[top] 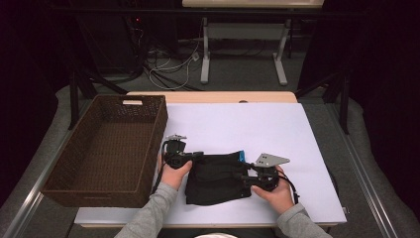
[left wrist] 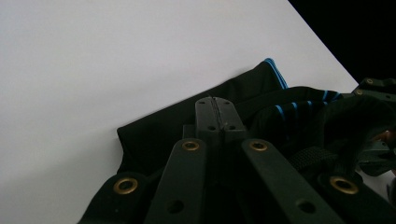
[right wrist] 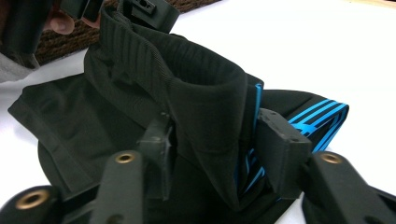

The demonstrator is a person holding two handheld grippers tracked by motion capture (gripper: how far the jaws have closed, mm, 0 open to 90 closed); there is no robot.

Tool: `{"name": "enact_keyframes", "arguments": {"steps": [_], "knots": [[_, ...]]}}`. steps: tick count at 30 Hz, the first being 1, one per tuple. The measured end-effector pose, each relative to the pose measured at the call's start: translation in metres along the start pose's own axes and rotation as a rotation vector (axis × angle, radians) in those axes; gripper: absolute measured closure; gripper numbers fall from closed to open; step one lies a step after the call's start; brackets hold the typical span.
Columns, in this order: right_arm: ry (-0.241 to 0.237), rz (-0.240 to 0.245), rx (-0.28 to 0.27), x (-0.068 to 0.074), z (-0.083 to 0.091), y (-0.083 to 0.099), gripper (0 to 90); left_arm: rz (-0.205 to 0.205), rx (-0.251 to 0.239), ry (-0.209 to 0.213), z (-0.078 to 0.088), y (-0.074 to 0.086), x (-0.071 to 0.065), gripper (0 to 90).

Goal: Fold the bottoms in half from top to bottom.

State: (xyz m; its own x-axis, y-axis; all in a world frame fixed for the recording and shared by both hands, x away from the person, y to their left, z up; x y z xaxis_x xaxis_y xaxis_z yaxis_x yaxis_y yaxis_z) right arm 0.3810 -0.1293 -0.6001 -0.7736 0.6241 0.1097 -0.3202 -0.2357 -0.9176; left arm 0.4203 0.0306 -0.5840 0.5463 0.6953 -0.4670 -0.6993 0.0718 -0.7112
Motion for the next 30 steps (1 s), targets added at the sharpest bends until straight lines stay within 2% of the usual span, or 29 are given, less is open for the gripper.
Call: {"name": "enact_keyframes", "arguments": {"steps": [7, 12, 13, 18, 24, 26, 30], "knots": [[0.005, 0.051, 0.004, 0.006, 0.008, -0.001, 41.3, -0.013, 0.008, 0.005, 0.003, 0.005, -0.003, 89.8], [-0.003, 0.037, -0.013, 0.009, 0.016, -0.003, 41.0, -0.021, 0.015, 0.003, 0.004, 0.008, -0.004, 89.8], [-0.005, 0.030, -0.035, 0.010, 0.020, -0.006, 41.0, -0.021, 0.014, 0.004, 0.004, 0.009, -0.006, 89.8], [-0.016, 0.005, -0.076, 0.012, 0.028, -0.012, 41.4, -0.030, 0.018, 0.008, 0.006, 0.012, -0.008, 89.8], [-0.009, -0.004, -0.096, 0.009, 0.030, -0.017, 42.3, -0.034, 0.024, 0.012, 0.009, 0.016, -0.010, 89.8], [-0.004, 0.000, -0.116, 0.007, 0.030, -0.022, 43.7, -0.043, 0.018, 0.014, 0.010, 0.018, -0.010, 89.8], [-0.004, -0.007, -0.120, 0.005, 0.029, -0.029, 47.6, -0.053, 0.023, 0.018, 0.013, 0.021, -0.013, 89.9]]}}
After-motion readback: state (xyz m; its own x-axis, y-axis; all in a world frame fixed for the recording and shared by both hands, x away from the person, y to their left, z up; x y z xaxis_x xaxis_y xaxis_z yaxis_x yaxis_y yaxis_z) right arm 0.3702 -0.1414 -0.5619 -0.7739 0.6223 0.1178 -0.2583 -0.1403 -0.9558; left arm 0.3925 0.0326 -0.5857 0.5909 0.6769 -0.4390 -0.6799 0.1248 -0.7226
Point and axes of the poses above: each handheld gripper's, and its own axes: z roughly backward along the jaws, y roughly out of its underside, x roughly to its left, the point moved 10 cm from there along -z, roughly forward along the jaws, and after that the axes turned 4 degrees about -x, right-handed, at the moved point
